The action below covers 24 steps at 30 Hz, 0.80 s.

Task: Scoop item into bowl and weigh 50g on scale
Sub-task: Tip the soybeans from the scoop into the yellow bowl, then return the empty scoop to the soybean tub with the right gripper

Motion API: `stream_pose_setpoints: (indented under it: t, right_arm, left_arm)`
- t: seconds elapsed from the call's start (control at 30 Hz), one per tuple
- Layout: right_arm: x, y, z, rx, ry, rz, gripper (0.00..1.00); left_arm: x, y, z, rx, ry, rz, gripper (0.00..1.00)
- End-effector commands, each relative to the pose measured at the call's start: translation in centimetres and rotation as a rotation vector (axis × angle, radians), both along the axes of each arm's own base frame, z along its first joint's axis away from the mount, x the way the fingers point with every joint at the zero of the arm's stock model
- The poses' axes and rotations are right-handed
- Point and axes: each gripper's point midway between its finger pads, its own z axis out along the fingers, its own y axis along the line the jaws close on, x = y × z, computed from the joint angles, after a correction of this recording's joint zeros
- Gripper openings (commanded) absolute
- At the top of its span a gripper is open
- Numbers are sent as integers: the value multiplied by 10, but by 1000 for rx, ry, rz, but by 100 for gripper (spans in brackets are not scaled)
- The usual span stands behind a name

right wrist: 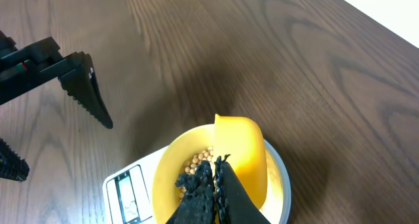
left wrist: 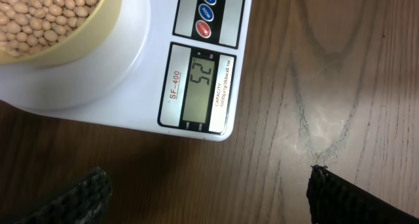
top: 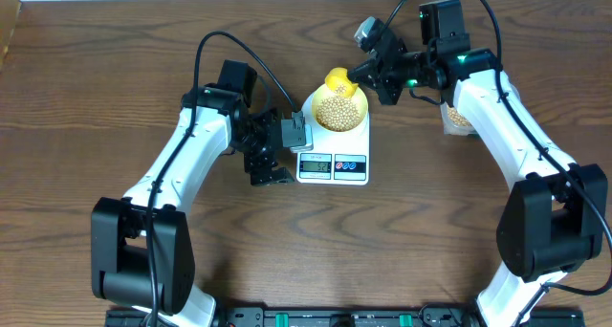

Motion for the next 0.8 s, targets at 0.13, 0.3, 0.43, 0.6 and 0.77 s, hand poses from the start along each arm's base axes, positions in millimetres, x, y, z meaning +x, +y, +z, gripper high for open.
stream_pose_setpoints:
  t: [0.13, 0.3, 0.43, 0.6, 0.77]
  right_arm:
    - [-4, 3, 13, 15, -16, 4, 1]
    - [-4, 3, 13, 15, -17, 4, 1]
    - [-4, 3, 13, 15, -16, 4, 1]
    - [-2, 4, 14, 30, 9, -19, 1]
    - [6, 3, 21, 95, 106, -119, 1]
  left_arm:
    - [-2, -1, -1, -13, 12, -5, 98]
    - [-2, -1, -1, -13, 12, -6, 98]
    - [-2, -1, -1, -13, 12, -6, 98]
    - [-2, -1, -1, -13, 12, -6, 98]
    - [-2, -1, -1, -13, 12, -6, 98]
